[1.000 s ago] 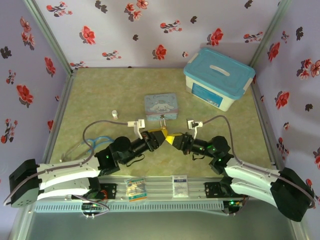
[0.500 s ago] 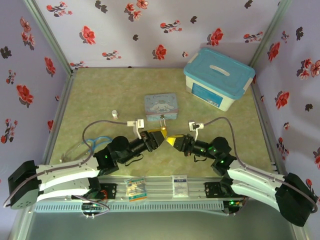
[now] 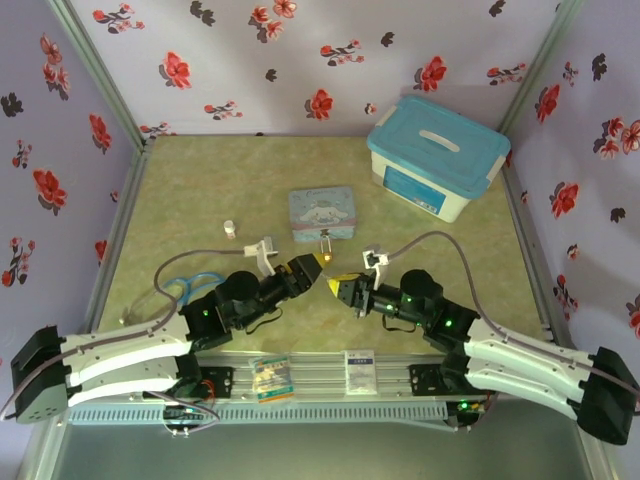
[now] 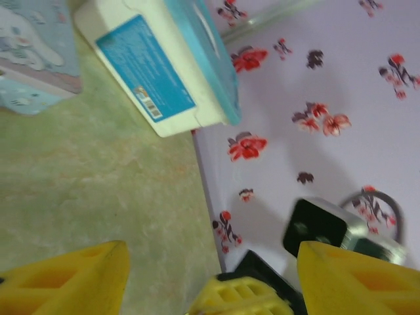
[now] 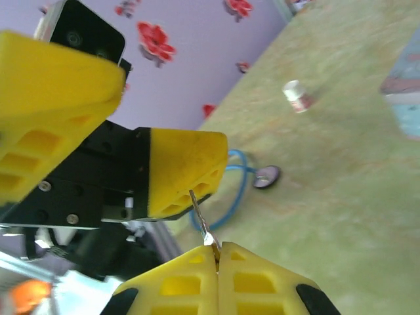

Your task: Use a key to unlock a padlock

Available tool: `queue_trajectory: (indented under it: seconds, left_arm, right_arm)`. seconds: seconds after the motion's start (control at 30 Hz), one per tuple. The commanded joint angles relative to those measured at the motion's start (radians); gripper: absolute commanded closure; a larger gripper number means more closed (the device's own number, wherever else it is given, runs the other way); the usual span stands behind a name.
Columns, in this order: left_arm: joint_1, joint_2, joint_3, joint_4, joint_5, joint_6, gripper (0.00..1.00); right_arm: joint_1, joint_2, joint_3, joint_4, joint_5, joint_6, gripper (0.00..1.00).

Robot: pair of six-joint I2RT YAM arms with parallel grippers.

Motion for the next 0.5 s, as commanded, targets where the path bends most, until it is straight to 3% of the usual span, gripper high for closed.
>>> queue_trajectory:
  seconds: [0.0, 0.23, 0.37, 0.47]
  left_arm:
    - [-0.002, 0.004, -0.034, -0.024, -0.101, -0.124, 0.31]
    - [-0.002, 0.100, -0.067, 0.069, -0.074, -0.204, 0.37]
    - [0.004, 0.115, -0.087, 0.070, -0.082, -0.236, 0.36]
    - [0.006, 0.143, -0.142, 0.173, -0.095, -0.306, 0.35]
  right_arm:
    - [0.041, 0.028, 0.052, -0.251, 0.272, -0.225, 1.00]
    - [0.163, 0.115, 0.101, -0.270, 0.517, -0.400, 1.00]
    - [0.213, 0.157, 0.118, -0.243, 0.597, -0.478, 1.00]
    - [0.256, 0.194, 0.121, -0.213, 0.647, -0.525, 1.00]
